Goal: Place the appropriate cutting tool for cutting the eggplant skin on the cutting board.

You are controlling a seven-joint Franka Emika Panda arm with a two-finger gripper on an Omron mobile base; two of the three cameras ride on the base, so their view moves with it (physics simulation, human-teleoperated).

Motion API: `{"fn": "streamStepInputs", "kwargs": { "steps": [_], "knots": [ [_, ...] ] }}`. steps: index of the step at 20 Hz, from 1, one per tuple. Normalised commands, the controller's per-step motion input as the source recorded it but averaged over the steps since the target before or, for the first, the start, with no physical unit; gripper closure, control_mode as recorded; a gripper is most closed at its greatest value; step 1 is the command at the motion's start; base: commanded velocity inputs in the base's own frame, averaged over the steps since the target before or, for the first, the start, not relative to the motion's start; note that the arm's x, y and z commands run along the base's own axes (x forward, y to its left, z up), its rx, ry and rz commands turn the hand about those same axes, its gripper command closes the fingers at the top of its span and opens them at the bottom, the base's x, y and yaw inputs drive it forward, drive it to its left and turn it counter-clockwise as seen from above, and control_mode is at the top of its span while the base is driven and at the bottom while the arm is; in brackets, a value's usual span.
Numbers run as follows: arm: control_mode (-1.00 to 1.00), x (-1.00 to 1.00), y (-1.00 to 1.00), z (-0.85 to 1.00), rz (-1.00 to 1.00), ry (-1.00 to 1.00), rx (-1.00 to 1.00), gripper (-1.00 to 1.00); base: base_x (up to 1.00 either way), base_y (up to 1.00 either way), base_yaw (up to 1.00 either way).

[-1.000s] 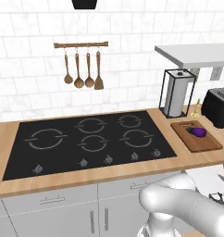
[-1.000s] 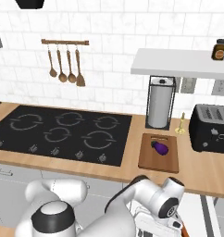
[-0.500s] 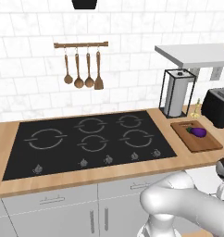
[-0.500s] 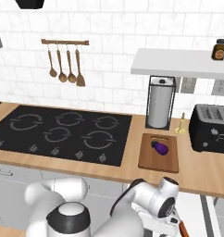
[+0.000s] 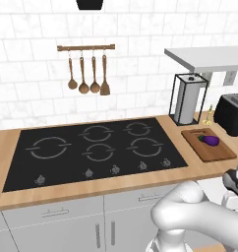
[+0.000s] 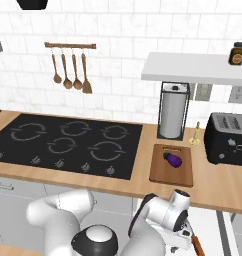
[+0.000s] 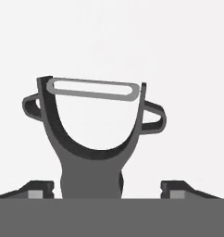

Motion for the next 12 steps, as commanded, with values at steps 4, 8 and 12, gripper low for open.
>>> {"fn": "streamStepInputs", "kwargs": {
  "steps": [4,8,12],
  "knots": [
    [-1.0,0.25,0.0,-0.54,0.0,0.0,-0.03,-1.0,0.0,0.0,0.0],
    [-1.0,-0.11,0.18,-0.6,0.0,0.0,-0.03,-1.0,0.0,0.0,0.0],
    [-1.0,-0.36,0.4,-0.56,0.0,0.0,0.0,-1.0,0.0,0.0,0.0]
  ]
}}
